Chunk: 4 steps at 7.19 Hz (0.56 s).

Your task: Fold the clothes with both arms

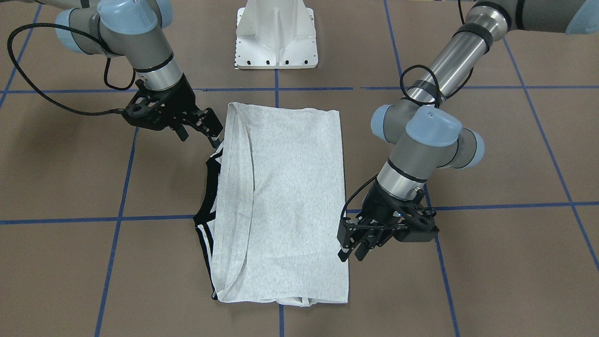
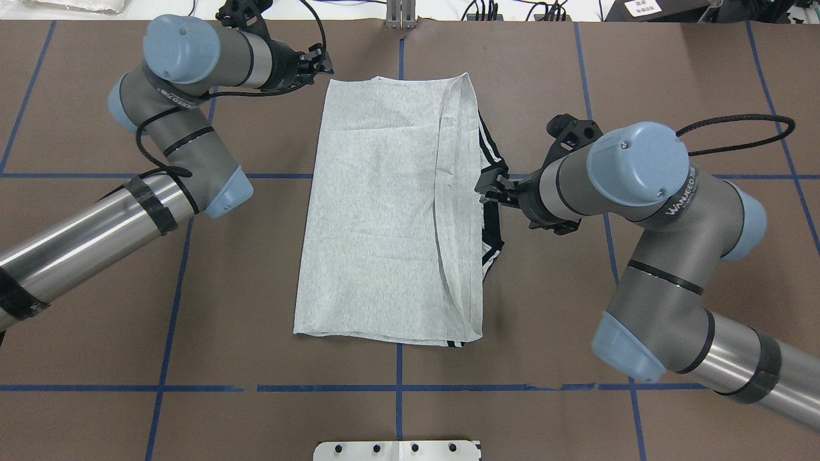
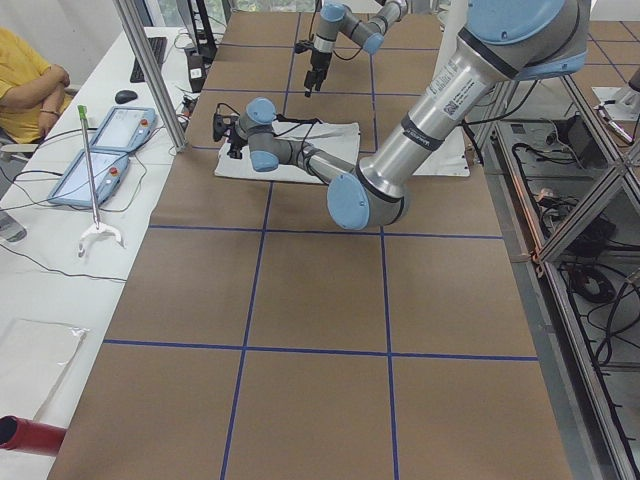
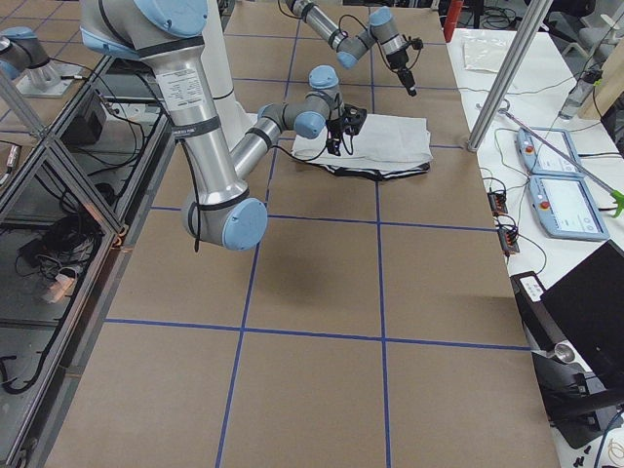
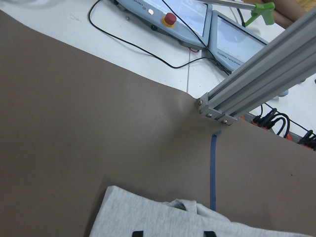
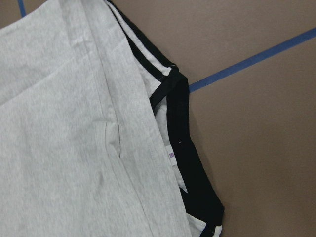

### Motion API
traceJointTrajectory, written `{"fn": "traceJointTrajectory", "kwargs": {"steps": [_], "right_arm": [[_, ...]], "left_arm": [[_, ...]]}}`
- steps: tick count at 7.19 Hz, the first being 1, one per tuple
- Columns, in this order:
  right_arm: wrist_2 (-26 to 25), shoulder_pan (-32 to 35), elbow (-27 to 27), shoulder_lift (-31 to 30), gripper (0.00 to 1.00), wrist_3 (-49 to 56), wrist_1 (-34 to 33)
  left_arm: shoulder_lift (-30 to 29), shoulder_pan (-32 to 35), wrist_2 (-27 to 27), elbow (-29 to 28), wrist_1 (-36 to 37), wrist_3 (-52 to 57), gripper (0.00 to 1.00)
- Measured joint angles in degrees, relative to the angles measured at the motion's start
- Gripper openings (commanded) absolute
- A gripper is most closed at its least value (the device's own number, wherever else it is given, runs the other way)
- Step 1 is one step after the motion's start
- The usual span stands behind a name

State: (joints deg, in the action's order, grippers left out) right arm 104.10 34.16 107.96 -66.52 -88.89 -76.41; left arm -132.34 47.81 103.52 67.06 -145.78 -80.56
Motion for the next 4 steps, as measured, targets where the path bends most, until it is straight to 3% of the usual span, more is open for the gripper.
{"fn": "traceJointTrajectory", "kwargs": {"steps": [4], "right_arm": [[-1.0, -5.2, -4.8, 6.7, 1.0, 22.6, -11.0]], "left_arm": [[6.4, 0.2, 0.5, 7.1, -0.1, 0.6, 0.51]]}}
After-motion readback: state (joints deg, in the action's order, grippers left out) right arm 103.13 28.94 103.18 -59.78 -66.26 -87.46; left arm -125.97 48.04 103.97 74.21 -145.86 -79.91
